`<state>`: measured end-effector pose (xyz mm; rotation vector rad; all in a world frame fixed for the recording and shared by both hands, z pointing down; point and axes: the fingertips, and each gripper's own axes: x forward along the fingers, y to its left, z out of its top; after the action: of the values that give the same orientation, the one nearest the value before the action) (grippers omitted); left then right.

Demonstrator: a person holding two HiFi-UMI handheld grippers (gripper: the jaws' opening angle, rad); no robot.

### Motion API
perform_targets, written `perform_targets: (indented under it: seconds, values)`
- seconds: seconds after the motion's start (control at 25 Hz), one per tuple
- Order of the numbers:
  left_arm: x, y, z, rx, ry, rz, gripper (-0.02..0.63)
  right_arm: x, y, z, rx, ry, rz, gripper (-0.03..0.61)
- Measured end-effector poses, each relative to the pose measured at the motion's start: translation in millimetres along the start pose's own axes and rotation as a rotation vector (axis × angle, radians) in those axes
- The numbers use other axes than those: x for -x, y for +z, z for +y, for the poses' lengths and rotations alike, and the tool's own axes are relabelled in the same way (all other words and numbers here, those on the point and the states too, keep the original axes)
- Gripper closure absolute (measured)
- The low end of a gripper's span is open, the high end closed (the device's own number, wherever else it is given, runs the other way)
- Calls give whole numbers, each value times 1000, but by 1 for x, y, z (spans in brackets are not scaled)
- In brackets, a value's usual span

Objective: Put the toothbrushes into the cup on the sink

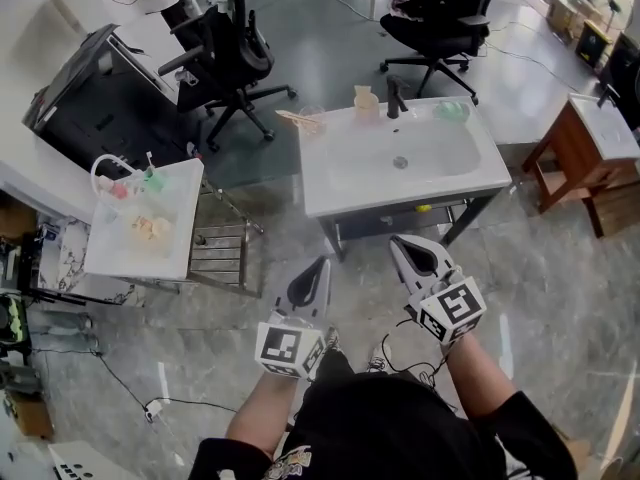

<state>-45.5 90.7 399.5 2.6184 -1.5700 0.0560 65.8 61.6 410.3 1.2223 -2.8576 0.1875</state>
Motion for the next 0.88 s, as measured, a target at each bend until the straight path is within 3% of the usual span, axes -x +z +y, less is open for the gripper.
perform_targets:
  seconds: [0.32, 0.88]
  values:
    - [12, -4, 11, 16, -14, -1, 606, -3, -3, 18, 11, -12, 5, 572]
    - [29, 10, 38, 19, -146, -24, 606, -9, 9, 52, 20, -152, -6, 572]
